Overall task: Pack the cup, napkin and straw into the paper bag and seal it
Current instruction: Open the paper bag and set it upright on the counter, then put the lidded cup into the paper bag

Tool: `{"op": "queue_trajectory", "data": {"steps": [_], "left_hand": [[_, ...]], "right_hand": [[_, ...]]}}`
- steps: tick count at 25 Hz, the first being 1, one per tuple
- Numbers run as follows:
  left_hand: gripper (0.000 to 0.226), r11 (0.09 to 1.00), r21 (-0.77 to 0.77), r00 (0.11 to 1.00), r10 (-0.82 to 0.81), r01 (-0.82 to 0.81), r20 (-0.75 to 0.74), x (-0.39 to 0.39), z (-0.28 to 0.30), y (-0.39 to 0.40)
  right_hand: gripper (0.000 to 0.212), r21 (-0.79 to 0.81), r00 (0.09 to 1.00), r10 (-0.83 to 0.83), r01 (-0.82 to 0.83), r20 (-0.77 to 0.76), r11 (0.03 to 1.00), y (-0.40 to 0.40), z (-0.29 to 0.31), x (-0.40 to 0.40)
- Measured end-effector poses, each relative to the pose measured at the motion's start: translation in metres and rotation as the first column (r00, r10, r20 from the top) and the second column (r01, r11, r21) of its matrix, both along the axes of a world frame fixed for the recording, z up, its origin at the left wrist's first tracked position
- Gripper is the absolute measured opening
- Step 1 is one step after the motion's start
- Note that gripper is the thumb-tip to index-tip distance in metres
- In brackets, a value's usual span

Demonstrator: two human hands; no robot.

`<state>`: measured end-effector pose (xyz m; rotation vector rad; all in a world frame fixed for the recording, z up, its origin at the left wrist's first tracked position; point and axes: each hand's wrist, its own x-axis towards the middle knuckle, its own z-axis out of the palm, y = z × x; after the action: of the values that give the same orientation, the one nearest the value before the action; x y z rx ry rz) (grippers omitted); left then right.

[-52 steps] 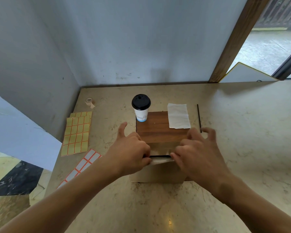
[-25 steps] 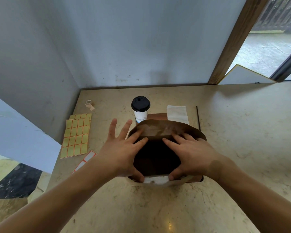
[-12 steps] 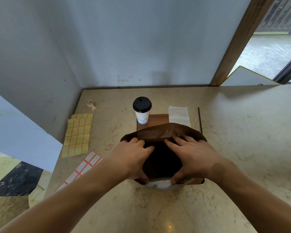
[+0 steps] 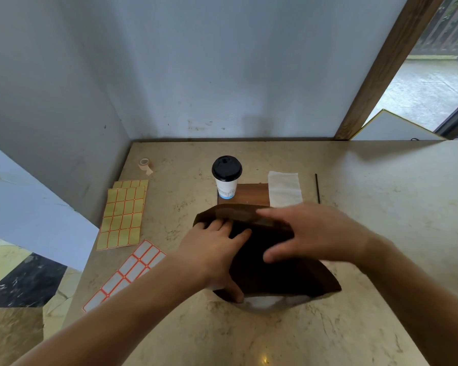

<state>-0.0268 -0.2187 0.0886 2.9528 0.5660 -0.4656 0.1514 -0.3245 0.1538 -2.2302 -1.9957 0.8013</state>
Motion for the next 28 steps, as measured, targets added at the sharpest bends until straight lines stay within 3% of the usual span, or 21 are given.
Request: {"op": "queue_trajectory", "data": {"steps": [3,6,10,13,16,19,24,28], "left_hand": [[0.124,1.0,0.014,1.0,-0.003,0.003,0.004,-0.002,-0.003,-0.002],[0.126,1.0,0.027,1.0,0.008,-0.007,-0.016,-0.002,-0.003,-0.003],[0.126,1.0,0.01,0.998,0.013,-0.012,-0.056,0.002,-0.002,-0.001],[0.127,1.0,0.014,0.998,0.009,-0.009,-0.058,0.003,-0.003,0.002],[0.13,1.0,0.024,0.998,0.003,-0.001,-0.061,0.002,-0.004,0.003],[0.127,0.998,0.055,0.999,-0.002,0.005,-0.047,0.001,-0.006,0.002],[0.125,0.998,0.064,1.0,-0.006,0.007,-0.016,0.0,-0.009,0.001],[0.129,0.999,0.044,0.999,-0.004,0.005,-0.036,0.0,-0.006,0.001]], "right_hand": [[0.07,0.2,0.98,-0.134,0.163,-0.148,0.966,0.046,0.023,0.015],[0.056,0.302,0.979,-0.197,0.175,0.044,0.937,0.115,0.017,0.029],[0.076,0.13,0.948,-0.053,0.013,0.313,0.991,0.196,-0.035,0.038],[0.103,-0.062,0.945,0.044,-0.025,0.324,0.998,0.23,-0.085,0.045],[0.118,-0.126,0.948,0.049,-0.01,0.315,0.992,0.246,-0.119,0.05],[0.114,-0.121,0.96,0.058,-0.026,0.272,0.992,0.256,-0.139,0.05],[0.084,-0.008,0.968,0.019,-0.018,0.251,1.0,0.253,-0.152,0.053],[0.077,0.095,0.98,-0.09,0.074,0.179,0.993,0.238,-0.135,0.054]]}}
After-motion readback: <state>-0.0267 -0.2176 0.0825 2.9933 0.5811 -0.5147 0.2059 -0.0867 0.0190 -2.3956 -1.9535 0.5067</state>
